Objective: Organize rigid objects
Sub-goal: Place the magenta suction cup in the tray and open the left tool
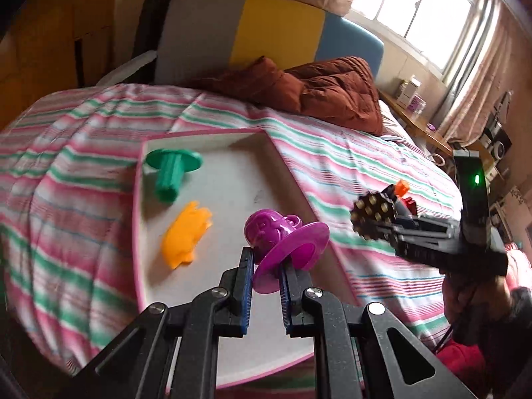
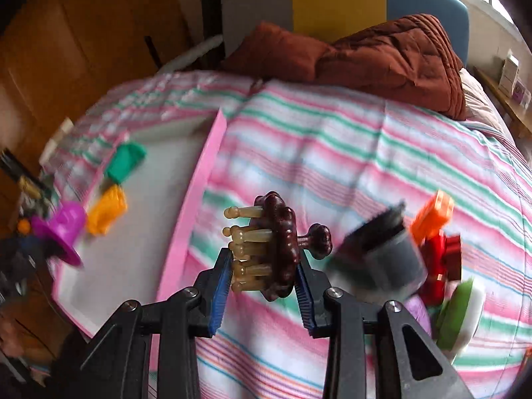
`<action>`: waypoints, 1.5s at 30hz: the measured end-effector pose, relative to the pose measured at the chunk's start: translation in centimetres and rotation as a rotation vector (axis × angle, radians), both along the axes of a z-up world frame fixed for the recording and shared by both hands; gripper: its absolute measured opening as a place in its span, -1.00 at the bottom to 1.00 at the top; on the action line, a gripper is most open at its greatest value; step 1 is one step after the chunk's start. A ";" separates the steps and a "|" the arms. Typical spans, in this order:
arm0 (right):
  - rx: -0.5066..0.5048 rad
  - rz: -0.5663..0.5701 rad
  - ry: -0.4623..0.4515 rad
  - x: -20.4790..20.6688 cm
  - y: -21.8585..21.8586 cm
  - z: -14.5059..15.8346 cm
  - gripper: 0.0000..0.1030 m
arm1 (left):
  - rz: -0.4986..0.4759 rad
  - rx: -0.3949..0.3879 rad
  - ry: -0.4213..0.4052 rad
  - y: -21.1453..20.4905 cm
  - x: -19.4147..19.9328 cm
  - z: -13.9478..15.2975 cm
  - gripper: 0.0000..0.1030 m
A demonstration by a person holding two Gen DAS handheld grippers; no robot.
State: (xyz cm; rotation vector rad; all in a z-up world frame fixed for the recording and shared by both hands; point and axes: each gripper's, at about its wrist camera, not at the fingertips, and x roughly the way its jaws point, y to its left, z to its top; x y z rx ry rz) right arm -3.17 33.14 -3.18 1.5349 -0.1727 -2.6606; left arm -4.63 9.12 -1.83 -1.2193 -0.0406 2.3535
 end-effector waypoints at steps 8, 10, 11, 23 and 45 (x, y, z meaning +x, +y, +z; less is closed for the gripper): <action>0.059 0.016 0.031 1.6 -1.0 -1.6 -0.31 | 0.085 -0.027 -0.021 -3.9 1.6 -1.1 -0.72; 0.066 0.021 0.036 1.5 -1.0 -1.7 -0.31 | 0.095 -0.022 -0.030 -4.2 1.4 -1.2 -0.72; 0.070 0.023 0.037 1.4 -1.0 -1.6 -0.31 | 0.097 -0.020 -0.034 -4.3 1.2 -1.1 -0.72; 0.071 0.023 0.031 1.0 -0.9 -1.6 -0.31 | 0.082 -0.035 -0.019 1.0 -7.4 -0.5 -0.72; 0.081 0.039 0.031 1.1 -0.9 -1.6 -0.31 | 0.100 -0.130 -0.024 2.7 -12.4 -4.1 -0.08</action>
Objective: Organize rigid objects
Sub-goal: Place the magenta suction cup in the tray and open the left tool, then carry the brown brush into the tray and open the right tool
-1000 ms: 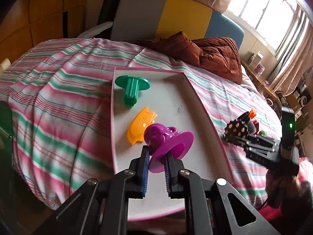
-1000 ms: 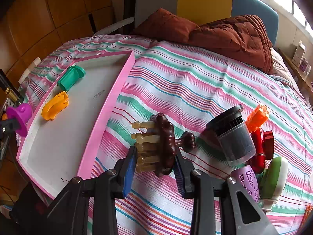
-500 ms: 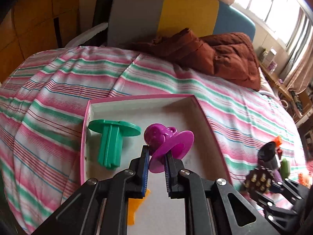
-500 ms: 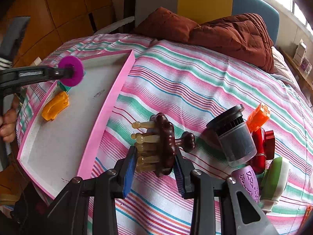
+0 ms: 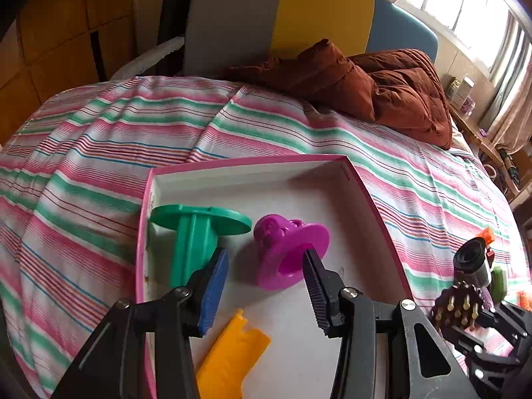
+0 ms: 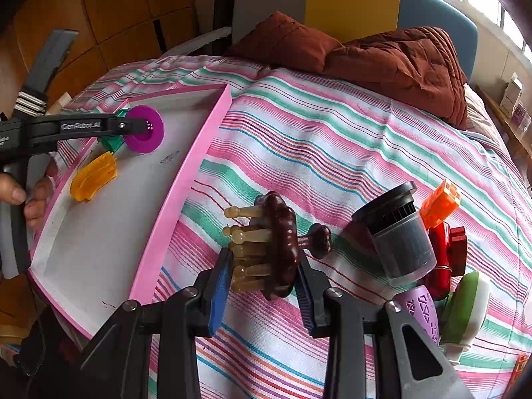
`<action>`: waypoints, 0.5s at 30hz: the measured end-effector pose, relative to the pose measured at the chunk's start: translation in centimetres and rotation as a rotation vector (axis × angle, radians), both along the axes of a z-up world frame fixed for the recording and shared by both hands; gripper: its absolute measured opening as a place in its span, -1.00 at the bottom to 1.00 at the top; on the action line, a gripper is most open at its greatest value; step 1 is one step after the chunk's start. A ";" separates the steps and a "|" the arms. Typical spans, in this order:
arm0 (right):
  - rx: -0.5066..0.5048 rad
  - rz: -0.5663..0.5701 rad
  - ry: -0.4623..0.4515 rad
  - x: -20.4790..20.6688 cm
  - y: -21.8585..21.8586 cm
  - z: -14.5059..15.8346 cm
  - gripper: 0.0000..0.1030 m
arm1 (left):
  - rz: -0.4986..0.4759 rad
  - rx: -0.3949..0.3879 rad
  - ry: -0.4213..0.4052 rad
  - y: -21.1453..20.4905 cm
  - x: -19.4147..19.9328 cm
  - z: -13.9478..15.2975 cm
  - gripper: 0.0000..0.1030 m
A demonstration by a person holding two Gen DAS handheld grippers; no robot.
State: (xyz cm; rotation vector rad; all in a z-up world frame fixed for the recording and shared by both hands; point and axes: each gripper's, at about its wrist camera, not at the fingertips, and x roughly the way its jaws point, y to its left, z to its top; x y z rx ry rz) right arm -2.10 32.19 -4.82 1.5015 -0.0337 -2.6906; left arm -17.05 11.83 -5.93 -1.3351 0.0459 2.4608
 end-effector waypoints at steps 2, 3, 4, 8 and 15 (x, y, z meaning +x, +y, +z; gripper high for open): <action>-0.002 -0.003 0.001 0.0 0.0 0.0 -0.31 | -0.002 -0.005 0.027 -0.4 1.1 0.8 -0.07; -0.004 -0.006 0.001 0.0 0.0 0.0 -0.31 | 0.005 -0.013 0.049 -0.8 1.9 1.3 -0.02; -0.005 -0.007 0.001 0.0 0.0 0.0 -0.31 | 0.012 -0.015 0.067 -1.1 2.8 1.9 0.05; 0.008 -0.002 0.003 -0.1 -0.1 -0.1 -0.31 | 0.030 -0.002 0.110 -2.6 6.2 3.1 0.10; 0.035 -0.003 0.015 0.2 -0.5 -0.1 -0.31 | 0.032 -0.055 0.123 -4.0 10.9 3.4 0.10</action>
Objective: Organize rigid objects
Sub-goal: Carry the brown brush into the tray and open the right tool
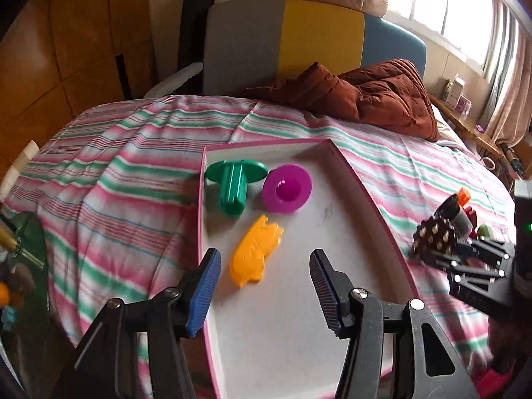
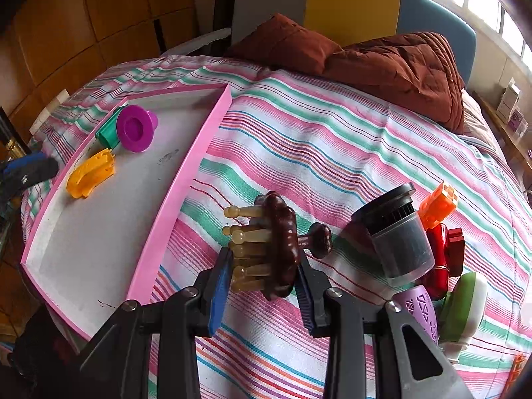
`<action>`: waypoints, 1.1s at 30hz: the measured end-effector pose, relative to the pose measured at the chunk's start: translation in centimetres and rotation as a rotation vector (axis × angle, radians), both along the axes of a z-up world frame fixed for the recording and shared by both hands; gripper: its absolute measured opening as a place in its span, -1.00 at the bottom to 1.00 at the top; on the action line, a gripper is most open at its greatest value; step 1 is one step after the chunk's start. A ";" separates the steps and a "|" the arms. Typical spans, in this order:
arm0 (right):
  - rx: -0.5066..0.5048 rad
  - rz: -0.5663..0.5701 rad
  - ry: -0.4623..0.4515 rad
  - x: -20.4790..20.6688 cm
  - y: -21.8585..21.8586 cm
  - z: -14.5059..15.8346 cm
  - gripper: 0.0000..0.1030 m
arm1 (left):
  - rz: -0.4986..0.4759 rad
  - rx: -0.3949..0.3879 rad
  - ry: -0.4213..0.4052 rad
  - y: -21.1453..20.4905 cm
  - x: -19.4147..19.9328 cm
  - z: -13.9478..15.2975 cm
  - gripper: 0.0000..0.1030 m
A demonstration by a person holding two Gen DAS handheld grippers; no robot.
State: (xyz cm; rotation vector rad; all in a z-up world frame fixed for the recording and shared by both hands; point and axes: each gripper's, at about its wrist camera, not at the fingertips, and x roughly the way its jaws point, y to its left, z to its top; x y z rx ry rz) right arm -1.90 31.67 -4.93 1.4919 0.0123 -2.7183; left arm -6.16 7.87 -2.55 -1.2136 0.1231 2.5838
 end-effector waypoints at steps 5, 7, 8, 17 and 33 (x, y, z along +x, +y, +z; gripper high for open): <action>0.015 -0.005 0.011 0.1 -0.3 -0.1 -0.31 | 0.000 0.000 0.014 -0.7 2.1 0.2 0.12; 0.010 -0.005 0.005 0.2 -0.4 -0.3 -0.32 | -0.004 0.003 0.018 -0.9 2.6 0.3 0.14; 0.008 -0.001 -0.006 0.1 -0.5 -0.5 -0.34 | -0.003 0.003 0.022 -0.9 2.7 0.4 0.14; 0.058 -0.022 -0.012 0.7 -1.6 -0.9 -0.34 | 0.001 0.006 0.055 -2.4 3.6 0.7 0.14; 0.019 -0.025 0.101 0.0 -4.8 5.2 -0.34 | 0.064 0.049 0.034 -5.6 3.7 -0.3 0.15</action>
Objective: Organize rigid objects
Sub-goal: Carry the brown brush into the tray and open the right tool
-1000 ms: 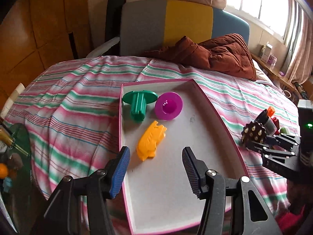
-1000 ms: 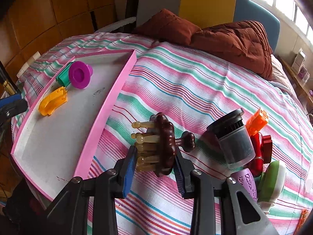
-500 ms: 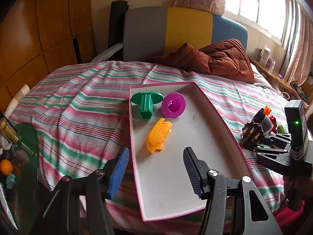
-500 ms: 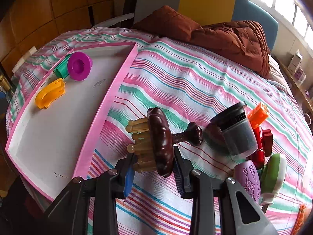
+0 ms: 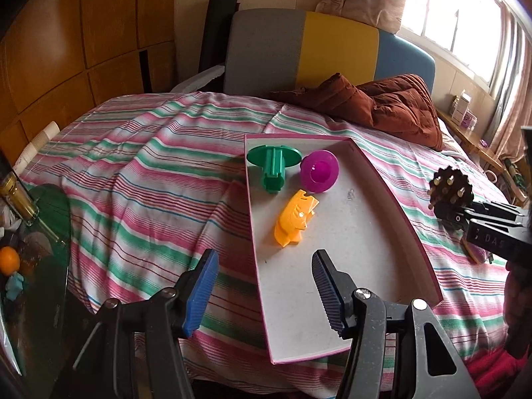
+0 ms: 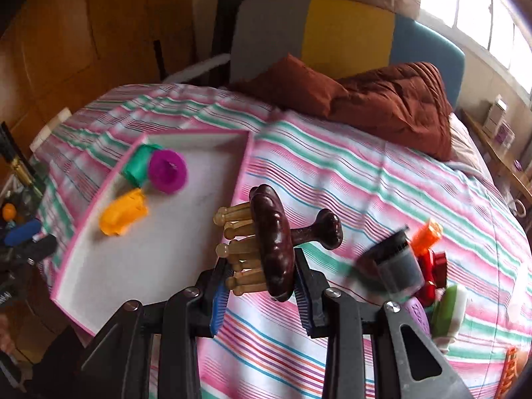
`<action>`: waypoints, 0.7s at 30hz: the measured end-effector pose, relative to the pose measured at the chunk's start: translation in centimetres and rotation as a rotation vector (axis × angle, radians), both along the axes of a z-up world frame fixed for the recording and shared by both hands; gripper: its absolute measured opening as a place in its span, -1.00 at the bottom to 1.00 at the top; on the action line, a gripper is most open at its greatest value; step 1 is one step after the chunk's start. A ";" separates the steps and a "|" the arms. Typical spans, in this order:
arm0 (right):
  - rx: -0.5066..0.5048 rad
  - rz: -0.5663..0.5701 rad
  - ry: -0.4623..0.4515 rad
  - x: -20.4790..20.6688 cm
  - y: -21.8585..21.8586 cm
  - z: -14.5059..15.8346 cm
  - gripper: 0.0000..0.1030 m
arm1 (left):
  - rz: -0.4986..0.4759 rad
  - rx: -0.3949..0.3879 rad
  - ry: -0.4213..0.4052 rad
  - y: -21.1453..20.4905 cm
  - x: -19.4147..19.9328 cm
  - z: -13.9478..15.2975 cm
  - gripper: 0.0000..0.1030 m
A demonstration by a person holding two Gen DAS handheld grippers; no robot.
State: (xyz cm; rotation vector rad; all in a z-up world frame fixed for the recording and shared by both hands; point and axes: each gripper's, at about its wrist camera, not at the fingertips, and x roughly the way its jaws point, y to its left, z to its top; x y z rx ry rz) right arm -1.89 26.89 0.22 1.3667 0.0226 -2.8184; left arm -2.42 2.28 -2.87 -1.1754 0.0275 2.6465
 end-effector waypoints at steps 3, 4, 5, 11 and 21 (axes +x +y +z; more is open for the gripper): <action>-0.001 0.049 0.004 -1.2 -2.2 0.5 -0.34 | 0.017 0.009 0.000 -0.8 0.0 -0.1 0.15; 0.001 0.064 0.001 -1.6 -2.9 0.4 -0.34 | 0.022 0.011 -0.001 -1.0 -0.1 -0.1 0.15; 0.004 0.078 -0.003 -1.9 -3.5 0.2 -0.34 | 0.028 0.014 -0.003 -1.3 -0.1 -0.2 0.15; 0.019 0.142 -0.049 -3.0 -6.7 -1.6 -0.34 | 0.061 0.011 -0.014 -2.6 -0.2 -0.7 0.15; 0.094 0.108 -0.178 -8.0 -8.0 -5.7 -0.32 | 0.081 0.024 -0.030 -3.4 -0.4 -1.1 0.15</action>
